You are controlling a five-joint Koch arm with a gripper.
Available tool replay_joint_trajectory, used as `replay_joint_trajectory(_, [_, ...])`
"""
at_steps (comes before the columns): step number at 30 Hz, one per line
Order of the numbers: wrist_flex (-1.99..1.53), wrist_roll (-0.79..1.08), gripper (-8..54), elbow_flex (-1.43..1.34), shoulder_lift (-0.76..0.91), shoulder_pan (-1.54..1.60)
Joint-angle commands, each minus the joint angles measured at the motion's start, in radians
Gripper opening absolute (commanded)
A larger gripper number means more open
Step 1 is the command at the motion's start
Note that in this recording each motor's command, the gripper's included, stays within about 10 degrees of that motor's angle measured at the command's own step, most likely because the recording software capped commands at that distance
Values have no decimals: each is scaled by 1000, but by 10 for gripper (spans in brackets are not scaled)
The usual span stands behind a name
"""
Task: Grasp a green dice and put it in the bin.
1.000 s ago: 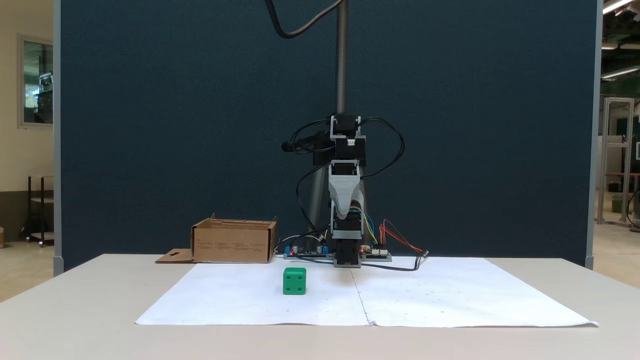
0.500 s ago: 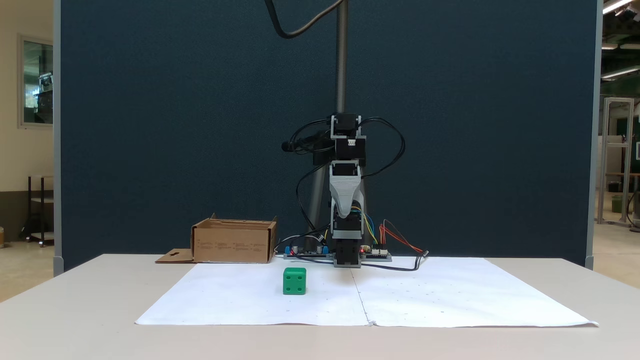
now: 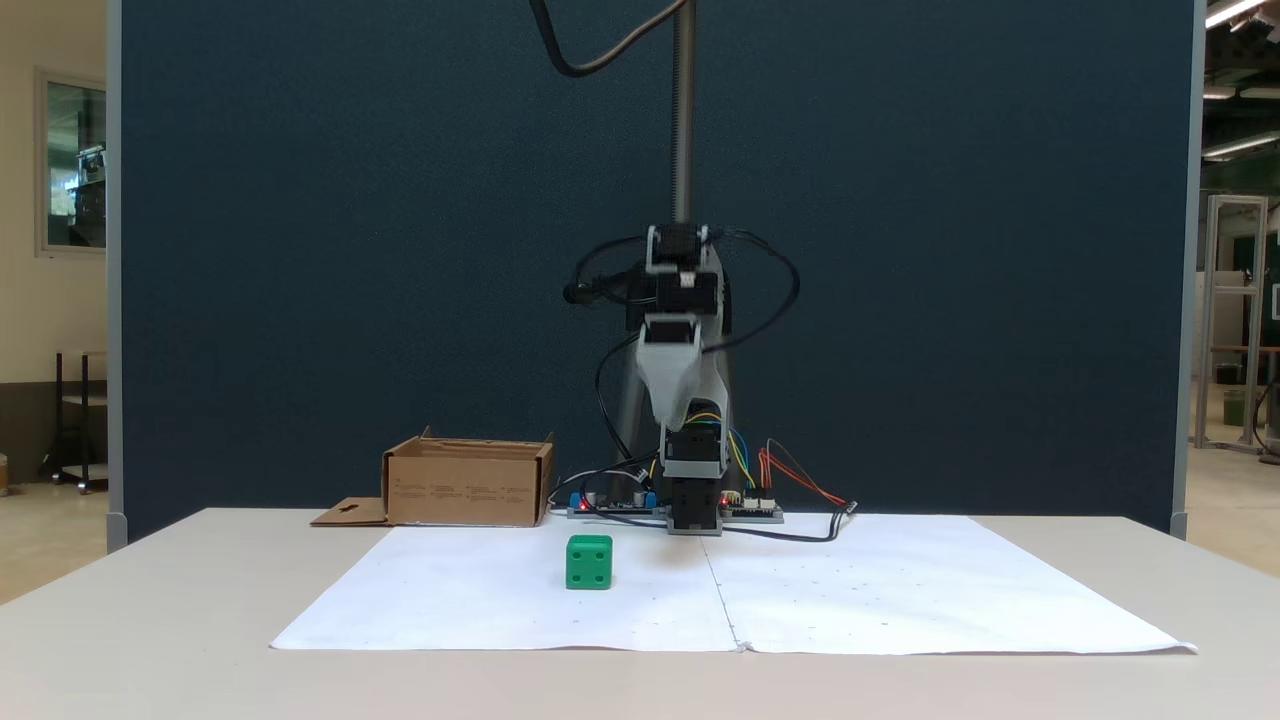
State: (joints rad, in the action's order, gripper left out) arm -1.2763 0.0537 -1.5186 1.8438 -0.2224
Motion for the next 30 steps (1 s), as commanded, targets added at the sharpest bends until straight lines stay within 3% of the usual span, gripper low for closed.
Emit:
replay_joint_trajectory(1, [-6, 20, 439, 57, 9, -58])
replay_joint_trajectory(20, [51, 380, 439, 129, -158, -278])
replay_joint_trajectory(30, [38, 422, 440, 253, -215, -313])
